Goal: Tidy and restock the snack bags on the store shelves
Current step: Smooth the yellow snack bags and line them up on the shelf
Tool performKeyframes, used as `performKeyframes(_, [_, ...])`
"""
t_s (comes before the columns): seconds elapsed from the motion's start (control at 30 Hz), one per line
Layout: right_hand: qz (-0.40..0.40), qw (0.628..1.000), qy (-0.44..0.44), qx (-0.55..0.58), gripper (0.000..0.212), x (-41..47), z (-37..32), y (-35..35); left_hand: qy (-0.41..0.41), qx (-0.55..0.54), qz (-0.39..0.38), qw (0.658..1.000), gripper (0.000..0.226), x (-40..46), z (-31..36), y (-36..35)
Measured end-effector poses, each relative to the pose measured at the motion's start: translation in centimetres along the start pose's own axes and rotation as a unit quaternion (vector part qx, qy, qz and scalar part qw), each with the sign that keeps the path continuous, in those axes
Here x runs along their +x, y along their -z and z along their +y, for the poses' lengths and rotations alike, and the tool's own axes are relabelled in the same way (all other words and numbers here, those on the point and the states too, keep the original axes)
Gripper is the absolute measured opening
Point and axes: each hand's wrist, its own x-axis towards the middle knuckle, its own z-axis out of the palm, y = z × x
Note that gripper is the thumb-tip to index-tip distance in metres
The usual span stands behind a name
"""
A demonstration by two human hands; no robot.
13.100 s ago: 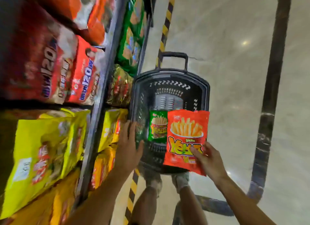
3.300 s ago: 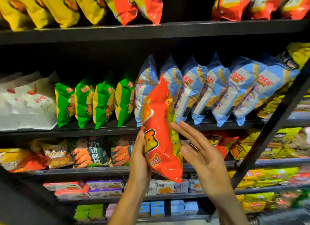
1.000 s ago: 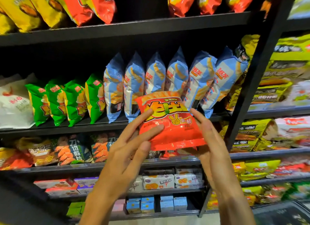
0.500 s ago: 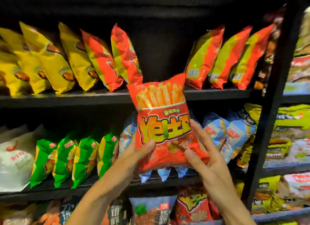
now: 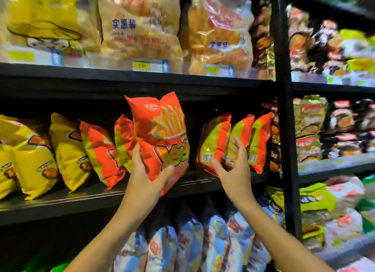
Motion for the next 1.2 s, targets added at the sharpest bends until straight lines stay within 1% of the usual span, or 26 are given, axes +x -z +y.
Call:
performKeyframes(0.07, [0.016, 0.996, 0.027, -0.084, 0.084, 1.9, 1.6, -0.9, -0.043, 0.099, 0.036, 0.994, 0.096, 2.4, -1.3, -2.0])
performKeyframes(0.13, [0.010, 0.988, 0.047, -0.149, 0.090, 3.1, 2.6, -1.7, -0.054, 0.169, 0.052, 0.983, 0.097, 4.1, -2.5, -4.1])
performKeyframes(0.2, [0.005, 0.978, 0.062, -0.197, 0.093, 3.7, 3.2, -2.3, -0.051, 0.196, 0.032, 0.979, 0.096, 5.6, -3.4, -6.1])
performKeyframes(0.27, [-0.008, 0.972, 0.056, -0.228, 0.095, 4.2, 3.7, -2.6, -0.050, 0.215, 0.009, 0.975, 0.092, 7.0, -4.5, -7.6])
performKeyframes(0.33, [-0.033, 0.968, 0.049, -0.245, 0.092, 4.3, 4.3, -2.8, -0.034, 0.231, 0.001, 0.972, 0.085, 8.1, -5.7, -8.5])
performKeyframes(0.43, [-0.053, 0.966, 0.050, -0.250, 0.081, 4.4, 5.1, -2.9, 0.038, 0.263, -0.010, 0.964, 0.083, 8.5, -6.3, -9.7])
performKeyframes(0.53, [-0.056, 0.968, 0.051, -0.239, 0.076, 4.3, 5.3, -2.8, 0.096, 0.269, -0.038, 0.958, 0.090, 8.5, -6.4, -10.6])
performKeyframes(0.6, [-0.046, 0.969, 0.056, -0.234, 0.074, 4.4, 5.4, -2.9, 0.104, 0.262, -0.069, 0.957, 0.098, 8.7, -6.6, -10.8])
performKeyframes(0.67, [-0.038, 0.969, 0.068, -0.234, 0.074, 4.3, 5.5, -3.0, 0.100, 0.261, -0.079, 0.957, 0.096, 9.0, -7.0, -11.1])
performKeyframes(0.77, [-0.022, 0.968, 0.074, -0.238, 0.072, 4.4, 5.8, -3.2, 0.115, 0.269, -0.056, 0.955, 0.084, 9.5, -7.5, -11.9])
performKeyframes(0.9, [-0.006, 0.968, 0.087, -0.236, 0.067, 4.5, 6.2, -3.3, 0.092, 0.345, -0.050, 0.933, 0.087, 9.0, -7.2, -13.6])
performKeyframes(1.03, [-0.008, 0.967, 0.080, -0.242, 0.067, 4.4, 6.1, -3.2, 0.120, 0.353, -0.022, 0.928, 0.088, 9.1, -7.0, -14.7])
performKeyframes(1.2, [-0.017, 0.968, 0.068, -0.240, 0.065, 4.3, 6.2, -3.3, 0.143, 0.338, -0.032, 0.930, 0.092, 9.1, -6.9, -14.6])
